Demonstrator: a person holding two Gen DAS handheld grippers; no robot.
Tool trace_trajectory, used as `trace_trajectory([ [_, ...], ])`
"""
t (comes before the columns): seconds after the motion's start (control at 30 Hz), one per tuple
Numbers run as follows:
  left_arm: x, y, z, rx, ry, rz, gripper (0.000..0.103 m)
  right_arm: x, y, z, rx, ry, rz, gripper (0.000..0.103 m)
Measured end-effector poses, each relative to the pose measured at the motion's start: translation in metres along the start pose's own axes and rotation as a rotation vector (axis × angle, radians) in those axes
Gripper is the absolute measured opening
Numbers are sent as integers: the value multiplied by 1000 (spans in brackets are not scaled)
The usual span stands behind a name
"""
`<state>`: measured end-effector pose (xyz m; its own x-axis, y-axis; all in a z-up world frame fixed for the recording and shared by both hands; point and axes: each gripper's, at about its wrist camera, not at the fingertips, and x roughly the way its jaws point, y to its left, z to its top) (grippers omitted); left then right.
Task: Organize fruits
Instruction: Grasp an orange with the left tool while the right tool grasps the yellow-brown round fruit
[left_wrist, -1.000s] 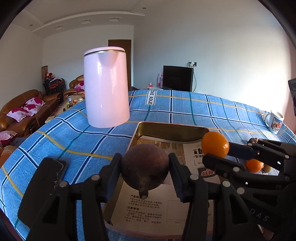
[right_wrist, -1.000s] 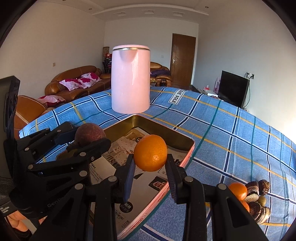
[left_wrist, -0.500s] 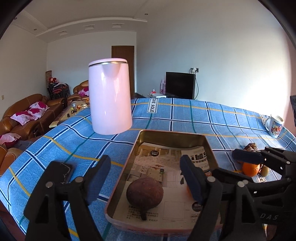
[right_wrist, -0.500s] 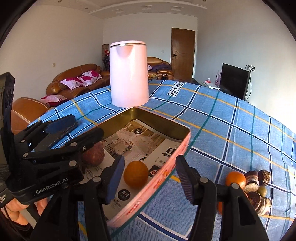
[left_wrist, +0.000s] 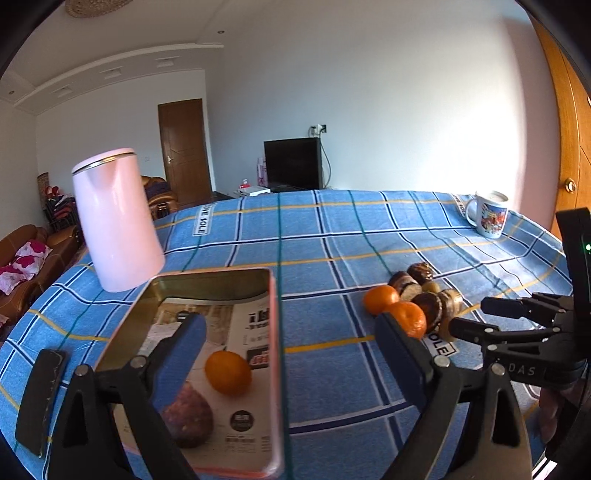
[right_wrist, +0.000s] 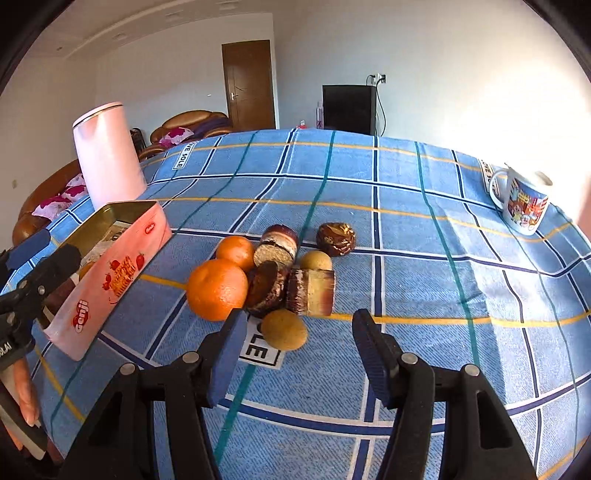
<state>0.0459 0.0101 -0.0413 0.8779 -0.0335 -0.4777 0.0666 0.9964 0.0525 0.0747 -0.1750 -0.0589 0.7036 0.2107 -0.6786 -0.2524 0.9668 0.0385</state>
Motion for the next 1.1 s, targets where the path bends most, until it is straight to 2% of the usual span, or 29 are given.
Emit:
trace_trajectory([
  [0.1,7,-14,4,19,13,-19,95,5,-3,1,-7,28,15,60],
  [0.2,14,-20,9,25,22,-31,95,12,-5,2,-3,58,34,54],
  [0.37,25,-26,12,38,53,-43,95,25,-4,3,8,118,68,43],
  [0.4,28,-27,12,40,62,-49,95,27,-4,4,9,130,81,34],
  [0.43,30,-28,12,40,73,-54,95,28,-4,4,9,137,93,31],
  [0.57,36,-33,11,36,98,-80,95,20,-4,2,3,101,96,31],
  [0.77,51,-47,14,42,143,-120,94,-6,-21,9,8,-23,-29,31],
  [0.9,67,-57,13,47,200,-152,91,-5,-33,12,14,-40,-73,31],
  [1.0,79,-63,11,60,256,-171,83,-3,-39,11,35,-42,-58,31],
  [1.1,84,-66,11,52,273,-181,82,-5,-34,11,12,-57,-67,31],
])
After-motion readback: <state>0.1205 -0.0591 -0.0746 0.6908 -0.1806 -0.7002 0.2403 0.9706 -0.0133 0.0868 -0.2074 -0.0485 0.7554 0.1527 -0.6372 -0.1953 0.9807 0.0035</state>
